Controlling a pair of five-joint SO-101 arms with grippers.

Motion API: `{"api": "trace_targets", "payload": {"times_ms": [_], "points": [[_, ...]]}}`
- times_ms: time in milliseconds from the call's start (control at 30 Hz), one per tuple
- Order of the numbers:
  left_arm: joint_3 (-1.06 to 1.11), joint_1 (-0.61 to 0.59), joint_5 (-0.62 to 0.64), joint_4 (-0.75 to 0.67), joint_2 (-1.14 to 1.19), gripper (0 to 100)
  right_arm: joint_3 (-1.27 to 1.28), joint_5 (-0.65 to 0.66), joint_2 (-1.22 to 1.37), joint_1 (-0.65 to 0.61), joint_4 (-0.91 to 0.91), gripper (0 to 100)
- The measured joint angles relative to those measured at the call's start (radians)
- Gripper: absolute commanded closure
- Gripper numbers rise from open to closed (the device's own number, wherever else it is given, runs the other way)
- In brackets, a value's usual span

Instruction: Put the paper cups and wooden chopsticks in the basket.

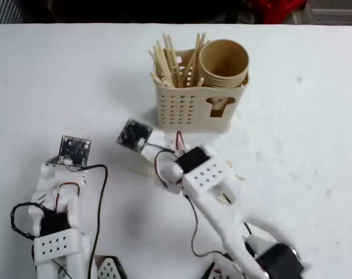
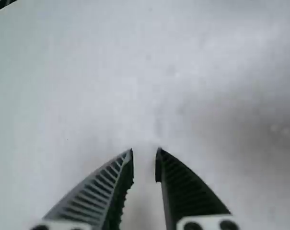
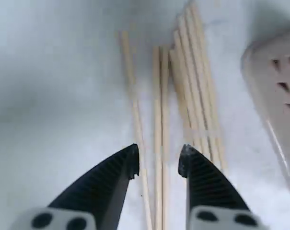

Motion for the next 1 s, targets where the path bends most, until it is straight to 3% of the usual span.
{"api": "trace_targets", "payload": {"times_ms": [367, 600, 1000], "points": [[0.000, 0.011, 0.000, 0.000, 0.000, 91, 0.020, 0.020, 0.258, -0.012, -0.207, 85.4], [0.000, 0.012, 0.000, 0.000, 0.000, 91, 0.017, 0.020, 0.285, -0.009, -0.227, 98.1], [0.000, 0.012, 0.000, 0.000, 0.000, 91, 0.020, 0.020, 0.235, 0.034, -0.203, 98.1]]}}
